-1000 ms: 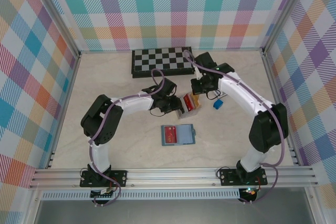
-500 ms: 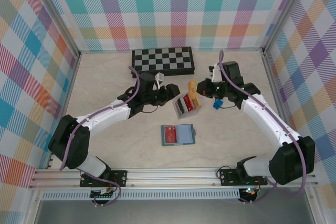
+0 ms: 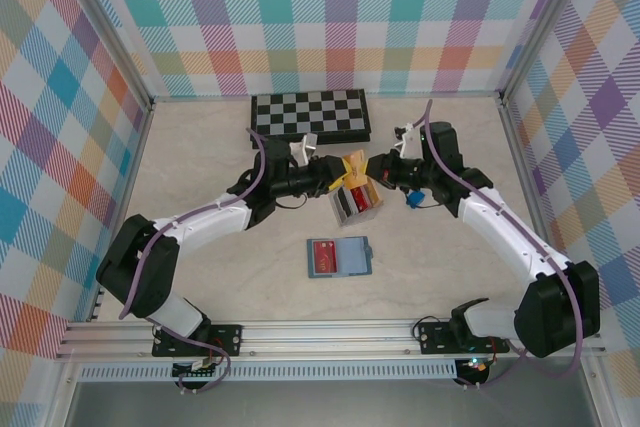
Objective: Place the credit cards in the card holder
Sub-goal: Insert the credit card into the card slot.
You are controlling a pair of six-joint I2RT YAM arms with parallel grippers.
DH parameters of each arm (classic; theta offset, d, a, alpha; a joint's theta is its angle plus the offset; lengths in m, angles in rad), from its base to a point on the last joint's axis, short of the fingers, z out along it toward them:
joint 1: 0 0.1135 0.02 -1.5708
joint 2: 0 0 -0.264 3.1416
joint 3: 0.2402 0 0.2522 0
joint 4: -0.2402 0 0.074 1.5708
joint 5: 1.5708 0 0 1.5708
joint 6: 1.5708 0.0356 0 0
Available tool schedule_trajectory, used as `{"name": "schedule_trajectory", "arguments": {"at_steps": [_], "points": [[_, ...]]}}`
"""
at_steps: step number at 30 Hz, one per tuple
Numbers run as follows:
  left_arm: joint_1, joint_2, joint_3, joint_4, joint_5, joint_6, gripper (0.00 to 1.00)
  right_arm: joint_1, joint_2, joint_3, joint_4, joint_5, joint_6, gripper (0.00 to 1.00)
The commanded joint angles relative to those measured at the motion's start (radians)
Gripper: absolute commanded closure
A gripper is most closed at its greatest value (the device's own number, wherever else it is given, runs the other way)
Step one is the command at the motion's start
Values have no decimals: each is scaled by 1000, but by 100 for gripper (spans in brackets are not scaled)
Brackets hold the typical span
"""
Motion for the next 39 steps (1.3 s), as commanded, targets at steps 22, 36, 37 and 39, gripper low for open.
{"name": "schedule_trajectory", "arguments": {"at_steps": [22, 36, 37, 39], "points": [[-32, -179, -185, -401, -117, 238, 100, 45, -5, -152, -348, 189, -163, 47], [-124, -226, -350, -367, -194, 194, 100, 237, 159, -124, -398, 362, -177, 36], [-129, -223, -348, -364, -197, 194, 100, 242, 173, -124, -398, 379, -171, 36], [-139, -210, -346, -359, -203, 194, 100, 246, 201, -127, -386, 382, -173, 36]]}}
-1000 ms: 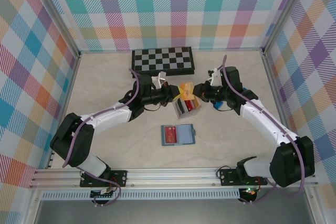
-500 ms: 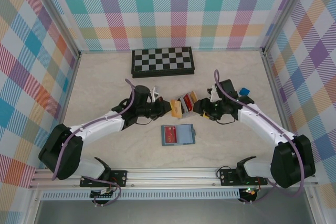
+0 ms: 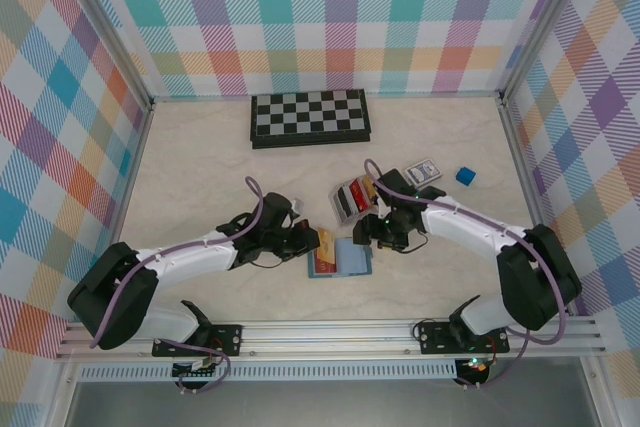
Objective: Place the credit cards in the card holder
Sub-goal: Insert the credit card into the card slot.
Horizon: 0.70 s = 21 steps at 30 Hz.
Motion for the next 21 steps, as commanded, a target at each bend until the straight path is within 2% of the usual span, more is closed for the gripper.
{"name": "schedule_trajectory", "arguments": {"at_steps": [1, 9, 14, 21], "points": [[-22, 3, -5, 41, -20, -9, 100, 10, 39, 19, -10, 37, -13, 36], [-55, 87, -4, 119, -37, -11, 100, 11, 104, 8, 66, 15, -11, 42], [-89, 113, -36, 145, -120, -41, 100, 12, 137, -3, 95, -2, -6, 49], [-128, 151, -62, 172, -171, -64, 100, 12, 158, -33, 118, 2, 15, 69]]}}
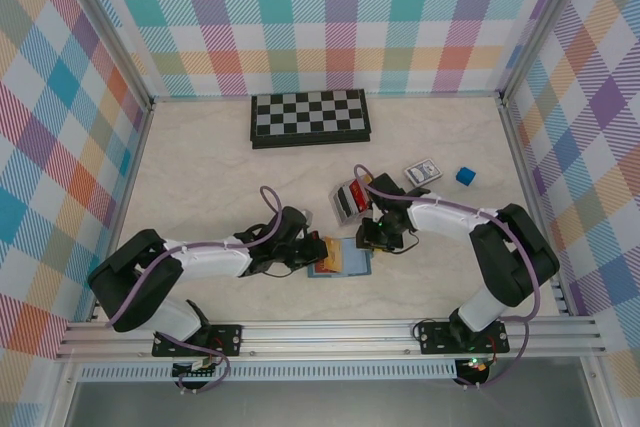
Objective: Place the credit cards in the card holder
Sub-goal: Insert the credit card into the card slot.
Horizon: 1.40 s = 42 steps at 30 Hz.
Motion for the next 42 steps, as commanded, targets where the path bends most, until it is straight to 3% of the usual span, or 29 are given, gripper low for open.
{"name": "schedule_trajectory", "arguments": {"at_steps": [1, 6, 18, 27, 33, 42], "points": [[-24, 29, -29, 37, -55, -23, 100, 4, 20, -25, 23, -17, 17, 72], [-36, 33, -40, 61, -98, -44, 100, 5, 25, -50, 43, -26, 31, 82], [-44, -73, -47, -72, -163, -24, 100, 5, 16, -53, 36, -10, 41, 85], [-44, 14, -19, 8, -65, 0, 100, 4, 22, -56, 51, -29, 43, 85], [-44, 53, 10, -25, -13, 43, 100, 4, 31, -47, 53, -33, 43, 85], [-47, 89, 35, -19, -19, 5, 99, 5, 35, -40, 66, -68, 46, 86]]}}
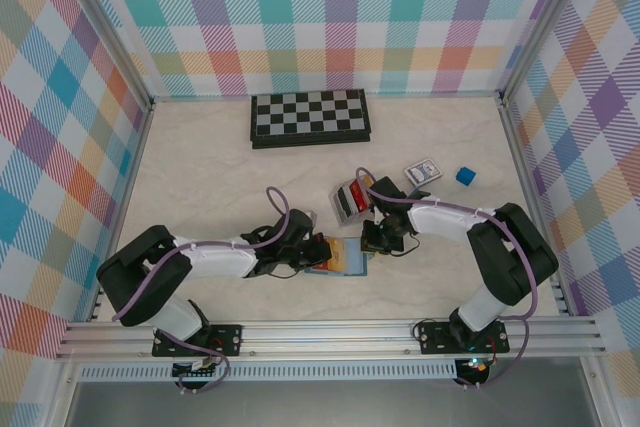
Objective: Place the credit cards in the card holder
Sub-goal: Insert the credit card into the card slot.
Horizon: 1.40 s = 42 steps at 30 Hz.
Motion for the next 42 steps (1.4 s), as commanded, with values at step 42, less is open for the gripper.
{"name": "schedule_trajectory", "arguments": {"at_steps": [42], "points": [[-64, 20, 141, -260, -91, 75, 80, 9, -68, 11, -67, 51, 29, 79]]}}
